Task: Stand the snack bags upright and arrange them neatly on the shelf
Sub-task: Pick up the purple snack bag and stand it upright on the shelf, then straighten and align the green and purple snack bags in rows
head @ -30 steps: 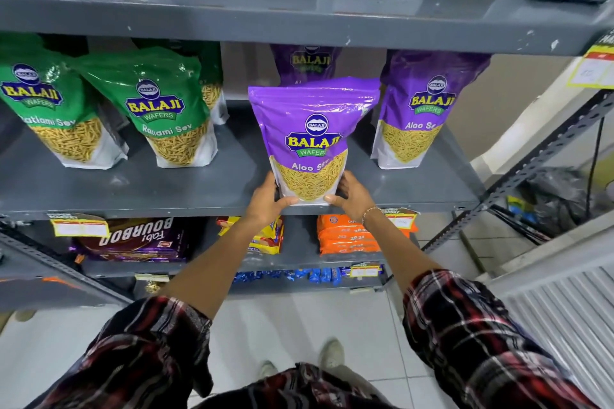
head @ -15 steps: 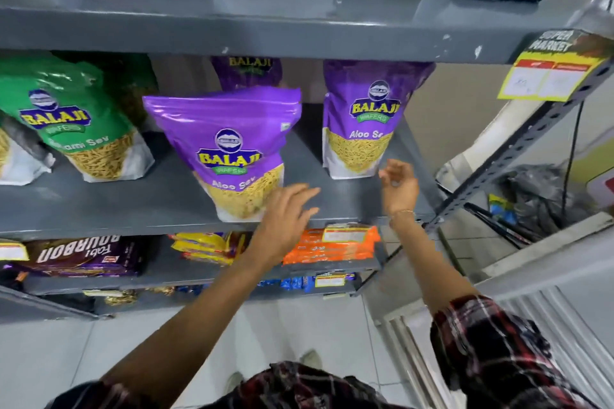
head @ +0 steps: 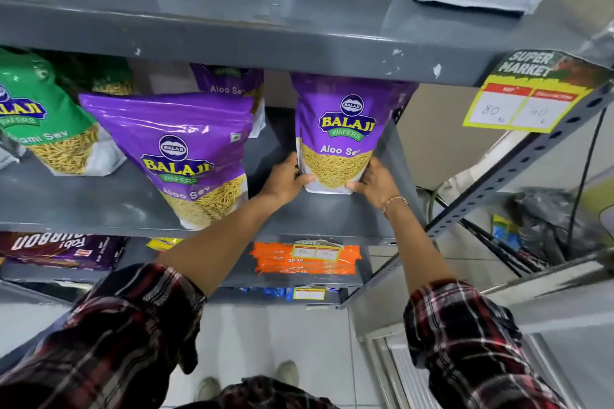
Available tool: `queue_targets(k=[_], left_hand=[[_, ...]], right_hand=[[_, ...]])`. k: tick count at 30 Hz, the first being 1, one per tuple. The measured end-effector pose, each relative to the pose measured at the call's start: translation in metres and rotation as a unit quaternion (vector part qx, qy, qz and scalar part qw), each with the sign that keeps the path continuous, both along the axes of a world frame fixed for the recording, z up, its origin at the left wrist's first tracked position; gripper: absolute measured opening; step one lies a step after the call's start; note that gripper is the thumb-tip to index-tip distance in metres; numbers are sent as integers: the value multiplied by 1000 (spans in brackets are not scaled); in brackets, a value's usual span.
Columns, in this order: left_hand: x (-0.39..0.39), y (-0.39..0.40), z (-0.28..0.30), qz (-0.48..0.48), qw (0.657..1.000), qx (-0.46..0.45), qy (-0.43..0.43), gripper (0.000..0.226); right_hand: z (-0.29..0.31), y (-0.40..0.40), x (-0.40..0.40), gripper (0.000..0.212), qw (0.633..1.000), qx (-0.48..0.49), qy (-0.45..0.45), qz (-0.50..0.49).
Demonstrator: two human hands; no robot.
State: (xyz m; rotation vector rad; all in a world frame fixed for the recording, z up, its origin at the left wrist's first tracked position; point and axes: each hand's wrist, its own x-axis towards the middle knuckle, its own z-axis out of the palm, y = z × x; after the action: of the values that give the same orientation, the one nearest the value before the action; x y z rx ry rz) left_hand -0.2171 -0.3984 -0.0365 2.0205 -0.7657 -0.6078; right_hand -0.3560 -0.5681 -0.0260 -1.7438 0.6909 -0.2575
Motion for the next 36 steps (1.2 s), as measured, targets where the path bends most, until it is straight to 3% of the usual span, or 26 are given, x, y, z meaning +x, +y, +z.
queue_targets(k=[13, 31, 34, 36], left_hand=[[-58, 35, -1, -3, 999, -26, -28, 46], [-84, 55, -2, -32, 998, -13, -46, 36], [-83, 59, -5, -36, 998, -13, -42, 43], [-83, 67, -11, -8, 998, 4, -64, 58]], right_hand=[[1, 34, -55, 73, 1000, 21, -6, 6], [3, 61, -87, 65, 1000, 16, -23, -3], [-8, 60, -93, 75, 999, -12, -25, 29], [-16, 70, -100, 79, 998, -54, -9, -27]])
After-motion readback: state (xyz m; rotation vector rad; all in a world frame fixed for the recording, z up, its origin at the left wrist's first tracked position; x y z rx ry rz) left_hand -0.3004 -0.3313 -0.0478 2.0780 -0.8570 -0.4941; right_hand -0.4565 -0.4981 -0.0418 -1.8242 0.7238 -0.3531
